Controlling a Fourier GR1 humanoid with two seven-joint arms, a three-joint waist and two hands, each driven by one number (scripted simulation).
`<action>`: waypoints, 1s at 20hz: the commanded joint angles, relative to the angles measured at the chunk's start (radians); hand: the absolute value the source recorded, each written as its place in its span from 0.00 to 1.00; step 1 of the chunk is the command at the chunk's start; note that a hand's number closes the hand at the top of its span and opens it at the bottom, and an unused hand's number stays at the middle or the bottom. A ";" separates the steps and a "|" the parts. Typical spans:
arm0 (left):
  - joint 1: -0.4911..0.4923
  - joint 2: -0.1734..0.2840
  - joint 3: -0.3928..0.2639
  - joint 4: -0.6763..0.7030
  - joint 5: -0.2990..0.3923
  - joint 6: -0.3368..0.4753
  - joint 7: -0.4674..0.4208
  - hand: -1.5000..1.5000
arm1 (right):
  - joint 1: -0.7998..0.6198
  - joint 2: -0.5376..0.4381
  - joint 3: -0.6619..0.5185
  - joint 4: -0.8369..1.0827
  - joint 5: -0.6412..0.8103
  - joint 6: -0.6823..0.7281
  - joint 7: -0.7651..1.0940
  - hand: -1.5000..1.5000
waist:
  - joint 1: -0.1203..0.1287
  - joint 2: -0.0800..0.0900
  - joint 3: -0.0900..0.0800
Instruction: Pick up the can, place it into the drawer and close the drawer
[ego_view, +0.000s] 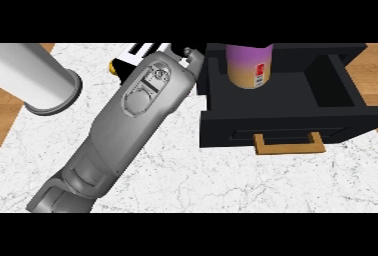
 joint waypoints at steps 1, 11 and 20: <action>-0.094 0.000 -0.063 0.142 0.075 0.059 -0.046 1.00 | -0.041 -0.005 -0.009 0.027 -0.008 -0.008 0.008 0.00 | -0.013 0.004 0.000; -0.247 0.000 -0.130 0.356 0.206 0.086 -0.088 1.00 | -0.008 0.040 0.072 -0.022 0.055 -0.004 0.021 0.00 | -0.033 0.007 0.001; -0.226 0.000 -0.249 0.413 0.325 0.105 -0.176 1.00 | -0.094 0.017 0.044 0.060 0.068 -0.025 0.012 0.00 | -0.043 0.010 0.001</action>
